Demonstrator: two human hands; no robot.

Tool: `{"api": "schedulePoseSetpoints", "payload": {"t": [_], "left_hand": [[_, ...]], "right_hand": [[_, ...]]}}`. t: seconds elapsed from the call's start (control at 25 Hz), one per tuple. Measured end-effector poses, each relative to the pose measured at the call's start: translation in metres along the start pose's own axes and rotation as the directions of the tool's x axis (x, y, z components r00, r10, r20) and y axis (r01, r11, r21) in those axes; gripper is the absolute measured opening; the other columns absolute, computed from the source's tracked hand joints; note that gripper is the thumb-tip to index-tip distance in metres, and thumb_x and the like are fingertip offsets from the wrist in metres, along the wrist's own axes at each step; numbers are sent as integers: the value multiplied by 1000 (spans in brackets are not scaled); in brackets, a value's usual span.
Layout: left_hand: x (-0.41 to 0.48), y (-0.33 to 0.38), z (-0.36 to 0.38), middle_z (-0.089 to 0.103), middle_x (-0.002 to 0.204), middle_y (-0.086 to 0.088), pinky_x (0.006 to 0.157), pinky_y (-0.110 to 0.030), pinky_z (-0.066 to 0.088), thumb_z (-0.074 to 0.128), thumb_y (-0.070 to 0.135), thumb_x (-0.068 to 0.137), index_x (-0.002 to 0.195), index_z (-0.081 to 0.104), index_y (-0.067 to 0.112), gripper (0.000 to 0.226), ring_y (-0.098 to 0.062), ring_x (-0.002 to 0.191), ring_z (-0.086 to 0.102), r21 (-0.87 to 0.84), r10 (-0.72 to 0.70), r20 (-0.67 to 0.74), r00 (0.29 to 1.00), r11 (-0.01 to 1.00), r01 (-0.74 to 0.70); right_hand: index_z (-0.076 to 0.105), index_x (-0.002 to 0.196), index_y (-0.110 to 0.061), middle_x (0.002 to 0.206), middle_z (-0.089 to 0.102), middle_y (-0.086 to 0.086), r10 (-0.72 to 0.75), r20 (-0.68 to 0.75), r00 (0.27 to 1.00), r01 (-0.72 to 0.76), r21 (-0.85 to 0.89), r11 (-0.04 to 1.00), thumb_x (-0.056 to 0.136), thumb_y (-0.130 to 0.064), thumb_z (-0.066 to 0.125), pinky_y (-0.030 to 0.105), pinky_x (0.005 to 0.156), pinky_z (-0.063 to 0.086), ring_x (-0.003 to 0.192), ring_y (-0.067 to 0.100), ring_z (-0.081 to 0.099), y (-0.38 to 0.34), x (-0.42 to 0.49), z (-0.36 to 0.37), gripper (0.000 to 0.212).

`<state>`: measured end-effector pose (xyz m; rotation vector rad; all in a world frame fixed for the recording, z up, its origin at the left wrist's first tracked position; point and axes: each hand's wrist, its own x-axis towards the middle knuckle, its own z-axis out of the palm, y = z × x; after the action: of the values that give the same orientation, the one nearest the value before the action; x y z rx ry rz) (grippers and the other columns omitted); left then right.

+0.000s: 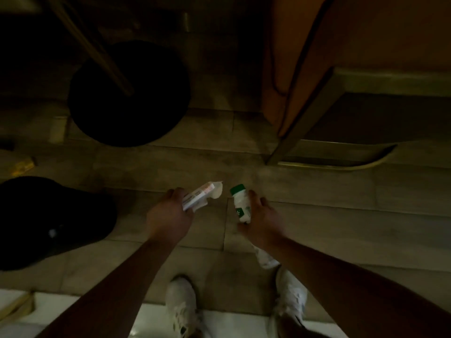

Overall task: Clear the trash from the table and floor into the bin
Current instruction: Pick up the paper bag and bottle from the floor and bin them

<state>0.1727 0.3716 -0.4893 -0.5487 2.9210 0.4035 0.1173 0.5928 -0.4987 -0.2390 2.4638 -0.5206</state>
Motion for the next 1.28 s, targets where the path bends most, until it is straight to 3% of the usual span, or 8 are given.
{"api": "schedulePoseSetpoints", "payload": {"t": [0.08, 0.28, 0.56, 0.68, 0.88, 1.08, 1.28], "left_hand": [[-21, 19, -40, 67, 98, -4, 56, -29, 49, 70, 33, 75, 108, 60, 20, 36, -23, 77, 66, 2, -2, 64, 998, 1000, 2], [-86, 52, -168, 67, 99, -6, 61, -27, 46, 69, 30, 74, 108, 61, 19, 37, -23, 80, 65, -111, -110, 108, 988, 986, 121], [-178, 89, -317, 62, 82, 1, 59, -27, 44, 61, 32, 73, 89, 57, 23, 19, -22, 75, 65, -206, -305, 185, 934, 917, 341], [-205, 105, -348, 62, 78, 3, 59, -26, 44, 58, 29, 74, 85, 56, 25, 12, -21, 73, 63, -264, -425, 211, 880, 842, 470], [-241, 126, -385, 61, 73, 8, 48, -22, 34, 57, 43, 76, 77, 49, 34, 12, -10, 62, 56, -366, -614, 164, 772, 689, 625], [-278, 103, -398, 61, 71, 11, 45, -20, 34, 60, 47, 80, 83, 52, 34, 16, -4, 58, 55, -417, -729, 99, 677, 588, 693], [-307, 47, -396, 58, 71, 11, 49, -19, 37, 63, 44, 79, 87, 52, 34, 17, -5, 62, 54, -488, -750, 187, 634, 490, 722]], "right_hand": [[16, 149, -27, 135, 51, 7, 40, 11, 999, -40, -10, 999, 76, -45, 72, 42, 83, 57, 110, 26, 61, -18, -36, -32, 93], [17, 147, -27, 131, 51, 8, 100, 84, 991, -103, 36, 994, 77, -43, 71, 43, 81, 57, 108, 27, 61, -70, -131, -128, 90], [20, 144, -29, 124, 55, 8, 165, 151, 975, -179, 86, 980, 73, -46, 71, 41, 80, 55, 102, 28, 63, -112, -248, -242, 89], [21, 147, -25, 127, 53, 11, 107, 172, 979, -126, 104, 987, 73, -43, 74, 42, 90, 52, 110, 31, 59, -123, -263, -270, 93], [25, 147, -18, 135, 53, 13, -29, 230, 973, 2, 115, 993, 72, -35, 79, 36, 99, 46, 119, 30, 56, -135, -267, -299, 93], [42, 134, -11, 124, 61, 15, -51, 310, 949, 45, 25, 999, 72, -28, 82, 32, 89, 47, 109, 30, 60, -149, -260, -312, 76], [45, 130, -10, 123, 62, 13, -72, 367, 928, 125, -122, 985, 71, -26, 81, 27, 82, 46, 107, 26, 60, -200, -270, -288, 71]]}}
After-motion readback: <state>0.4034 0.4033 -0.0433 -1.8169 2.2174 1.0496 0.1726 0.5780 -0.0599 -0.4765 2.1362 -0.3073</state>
